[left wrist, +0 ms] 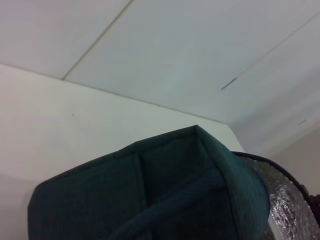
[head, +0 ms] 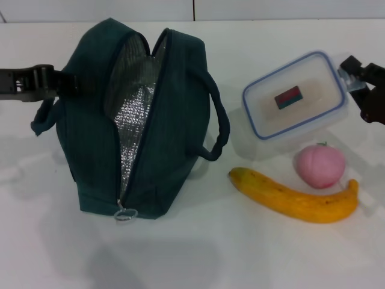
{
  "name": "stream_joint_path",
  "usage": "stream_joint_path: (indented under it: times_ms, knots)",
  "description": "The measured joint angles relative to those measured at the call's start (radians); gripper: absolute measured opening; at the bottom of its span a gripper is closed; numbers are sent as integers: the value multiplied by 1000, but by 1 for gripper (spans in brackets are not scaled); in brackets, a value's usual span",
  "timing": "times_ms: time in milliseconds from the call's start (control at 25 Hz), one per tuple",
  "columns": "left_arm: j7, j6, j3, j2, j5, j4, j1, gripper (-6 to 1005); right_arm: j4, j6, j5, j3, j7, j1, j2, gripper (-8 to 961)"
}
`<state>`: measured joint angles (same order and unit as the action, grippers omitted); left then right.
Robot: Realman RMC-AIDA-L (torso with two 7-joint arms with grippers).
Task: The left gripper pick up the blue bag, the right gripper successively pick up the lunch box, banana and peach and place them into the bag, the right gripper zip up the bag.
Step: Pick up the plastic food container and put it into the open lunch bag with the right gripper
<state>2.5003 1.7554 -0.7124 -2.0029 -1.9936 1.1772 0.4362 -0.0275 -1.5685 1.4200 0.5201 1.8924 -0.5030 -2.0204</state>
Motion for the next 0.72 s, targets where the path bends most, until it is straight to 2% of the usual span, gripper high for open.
stream_joint_path:
  times_ms: [200, 720]
  knots:
    - [11, 18, -5, -3, -7, -2, -1, 31, 0, -51, -18, -2, 26, 20, 0, 115]
    - [33, 38, -9, -8, -13, -32, -1, 31, 12, -143, -44, -2, 84, 17, -3, 127]
